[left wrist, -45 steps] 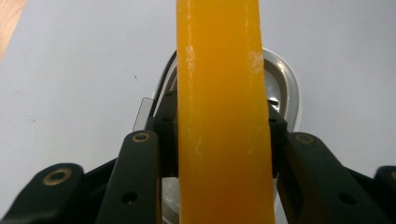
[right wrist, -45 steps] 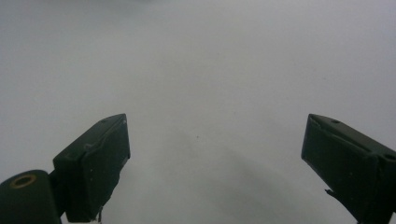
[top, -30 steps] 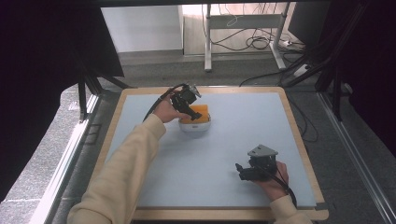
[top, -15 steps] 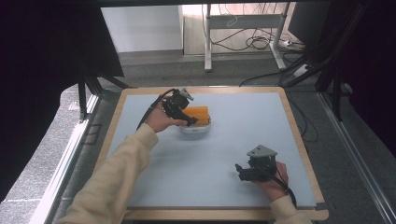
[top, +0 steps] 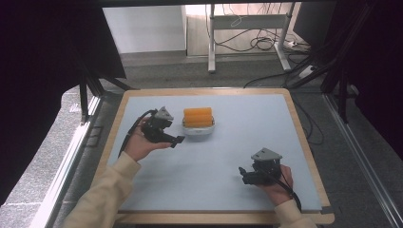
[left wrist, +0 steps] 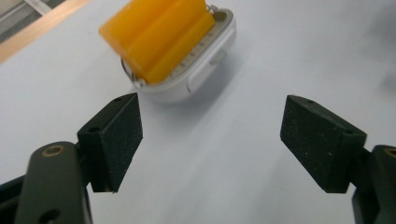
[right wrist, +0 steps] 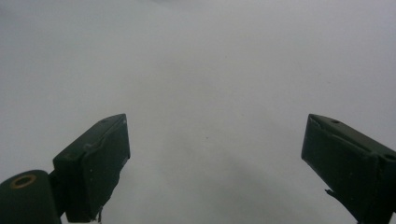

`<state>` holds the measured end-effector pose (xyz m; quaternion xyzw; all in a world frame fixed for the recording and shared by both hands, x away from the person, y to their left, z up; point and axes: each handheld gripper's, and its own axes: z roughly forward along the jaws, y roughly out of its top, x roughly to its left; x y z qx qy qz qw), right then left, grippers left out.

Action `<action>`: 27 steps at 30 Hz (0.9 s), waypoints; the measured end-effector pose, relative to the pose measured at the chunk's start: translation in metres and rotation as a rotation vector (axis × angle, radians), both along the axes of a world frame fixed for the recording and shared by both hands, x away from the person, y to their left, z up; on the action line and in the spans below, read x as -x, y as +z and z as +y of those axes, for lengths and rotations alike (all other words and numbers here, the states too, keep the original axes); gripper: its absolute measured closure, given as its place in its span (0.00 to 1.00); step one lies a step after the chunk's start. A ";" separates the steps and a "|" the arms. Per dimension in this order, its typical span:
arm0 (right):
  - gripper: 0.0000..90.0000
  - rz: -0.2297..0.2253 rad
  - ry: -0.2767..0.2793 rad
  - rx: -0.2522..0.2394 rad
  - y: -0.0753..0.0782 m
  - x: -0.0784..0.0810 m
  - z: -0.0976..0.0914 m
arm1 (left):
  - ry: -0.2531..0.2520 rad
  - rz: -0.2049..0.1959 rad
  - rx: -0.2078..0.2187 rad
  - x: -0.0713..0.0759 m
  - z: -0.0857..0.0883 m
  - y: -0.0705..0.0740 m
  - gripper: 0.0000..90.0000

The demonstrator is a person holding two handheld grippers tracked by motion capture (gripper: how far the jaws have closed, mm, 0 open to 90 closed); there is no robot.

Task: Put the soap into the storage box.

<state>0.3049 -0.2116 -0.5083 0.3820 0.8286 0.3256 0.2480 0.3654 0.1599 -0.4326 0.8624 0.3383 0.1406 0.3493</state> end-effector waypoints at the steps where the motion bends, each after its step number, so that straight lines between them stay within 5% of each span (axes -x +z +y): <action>1: 0.09 0.000 0.000 0.000 0.000 0.000 0.000 | 0.009 0.000 0.007 0.006 0.004 -0.001 0.23; 12: 0.09 -0.002 -0.002 0.004 0.000 0.000 0.000 | 0.060 0.031 0.070 0.057 0.032 -0.033 0.23; 19: 0.09 -0.009 -0.010 0.001 0.001 -0.001 -0.001 | 0.072 0.045 0.029 0.066 0.034 -0.046 0.23; 27: 0.09 -0.009 -0.014 -0.004 0.001 -0.001 -0.002 | 0.072 0.043 0.047 0.067 0.035 -0.043 0.23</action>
